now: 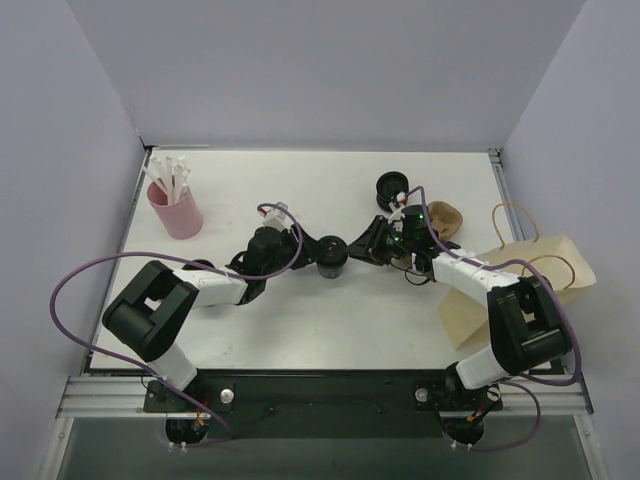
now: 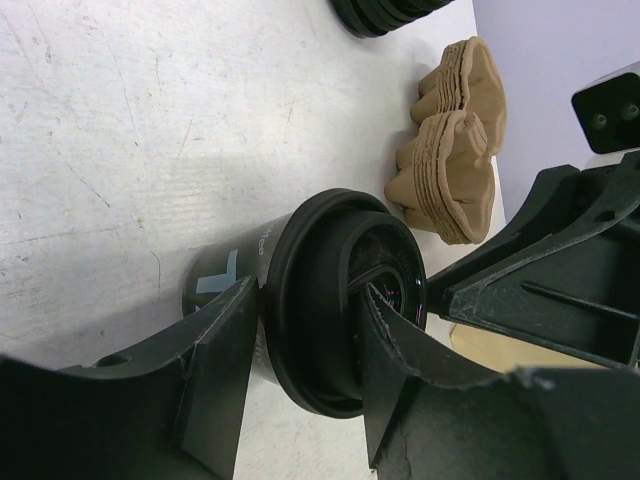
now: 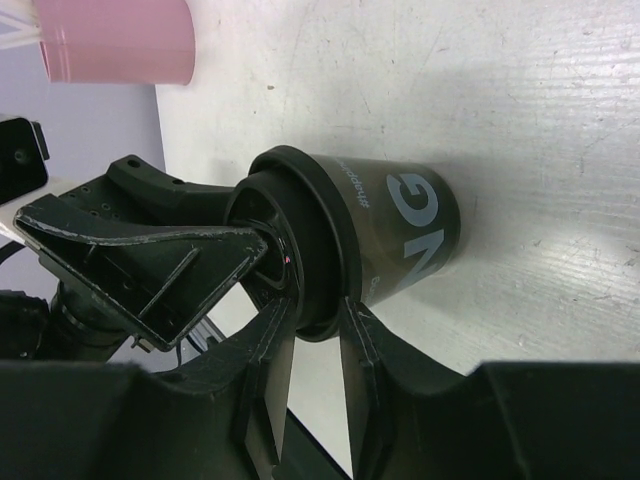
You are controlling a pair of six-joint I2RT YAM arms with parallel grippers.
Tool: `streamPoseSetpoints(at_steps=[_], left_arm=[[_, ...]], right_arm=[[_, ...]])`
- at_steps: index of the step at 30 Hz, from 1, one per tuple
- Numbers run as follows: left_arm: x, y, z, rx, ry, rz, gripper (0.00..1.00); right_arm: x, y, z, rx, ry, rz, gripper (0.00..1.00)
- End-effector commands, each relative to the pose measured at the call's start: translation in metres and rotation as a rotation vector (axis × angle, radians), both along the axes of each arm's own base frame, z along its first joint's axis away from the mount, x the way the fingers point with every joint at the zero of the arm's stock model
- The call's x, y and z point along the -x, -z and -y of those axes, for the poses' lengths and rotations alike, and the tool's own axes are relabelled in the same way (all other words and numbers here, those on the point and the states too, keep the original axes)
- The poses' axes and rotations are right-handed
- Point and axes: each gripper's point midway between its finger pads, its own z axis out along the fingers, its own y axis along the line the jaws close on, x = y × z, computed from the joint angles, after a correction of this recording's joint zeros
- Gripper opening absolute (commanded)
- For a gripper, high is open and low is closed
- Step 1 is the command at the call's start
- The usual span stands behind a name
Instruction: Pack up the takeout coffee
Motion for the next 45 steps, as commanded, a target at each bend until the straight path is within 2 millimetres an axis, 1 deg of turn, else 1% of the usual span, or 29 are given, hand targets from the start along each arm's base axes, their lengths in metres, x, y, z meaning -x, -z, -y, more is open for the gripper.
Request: streamPoseSetpoints(at_steps=[1, 6, 8, 9, 12, 15, 18, 21, 26, 29, 30, 32, 33, 36, 40, 45], left_arm=[[0.134, 0.170, -0.113, -0.605, 0.056, -0.583, 0.50], [0.133, 0.169, -0.113, -0.604, 0.054, -0.580, 0.50], [0.134, 0.169, -0.113, -0.606, 0.053, -0.582, 0.50], [0.134, 0.170, -0.114, -0.608, 0.053, -0.585, 0.50], [0.135, 0.171, -0.114, -0.610, 0.053, -0.586, 0.50], [0.136, 0.172, -0.114, -0.607, 0.052, -0.589, 0.50], [0.137, 0.174, -0.114, -0.607, 0.054, -0.591, 0.50], [0.138, 0.175, -0.114, -0.604, 0.054, -0.595, 0.50], [0.140, 0.176, -0.116, -0.604, 0.052, -0.596, 0.50], [0.143, 0.179, -0.117, -0.605, 0.053, -0.605, 0.50], [0.143, 0.179, -0.117, -0.604, 0.053, -0.604, 0.50], [0.143, 0.180, -0.117, -0.605, 0.052, -0.607, 0.50], [0.143, 0.180, -0.117, -0.606, 0.054, -0.608, 0.50], [0.143, 0.181, -0.118, -0.605, 0.050, -0.609, 0.50], [0.144, 0.182, -0.117, -0.599, 0.052, -0.612, 0.50], [0.144, 0.181, -0.117, -0.599, 0.052, -0.609, 0.50]], right_arm=[[0.009, -0.003, 0.000, 0.015, -0.020, 0.004, 0.25], [0.011, 0.010, 0.002, 0.034, -0.006, -0.017, 0.24], [0.010, 0.011, 0.001, 0.027, -0.001, -0.015, 0.24], [0.012, 0.017, 0.001, 0.029, -0.003, -0.026, 0.24], [0.011, 0.023, -0.001, 0.020, 0.003, -0.027, 0.24], [0.013, 0.037, 0.002, 0.037, 0.016, -0.047, 0.24], [0.018, 0.052, 0.005, 0.046, 0.030, -0.063, 0.20], [0.022, 0.055, 0.004, 0.017, 0.031, -0.062, 0.20], [0.023, 0.062, 0.011, 0.072, 0.050, -0.085, 0.19], [0.028, 0.080, 0.020, 0.125, 0.093, -0.119, 0.17], [0.034, 0.092, 0.024, 0.149, 0.105, -0.150, 0.16], [0.041, 0.106, 0.029, 0.184, 0.135, -0.180, 0.15], [0.050, 0.117, 0.033, 0.209, 0.140, -0.206, 0.15], [0.064, 0.132, 0.035, 0.280, 0.139, -0.225, 0.15], [0.074, 0.142, 0.038, 0.321, 0.156, -0.247, 0.15], [0.078, 0.141, 0.044, 0.359, 0.188, -0.249, 0.15]])
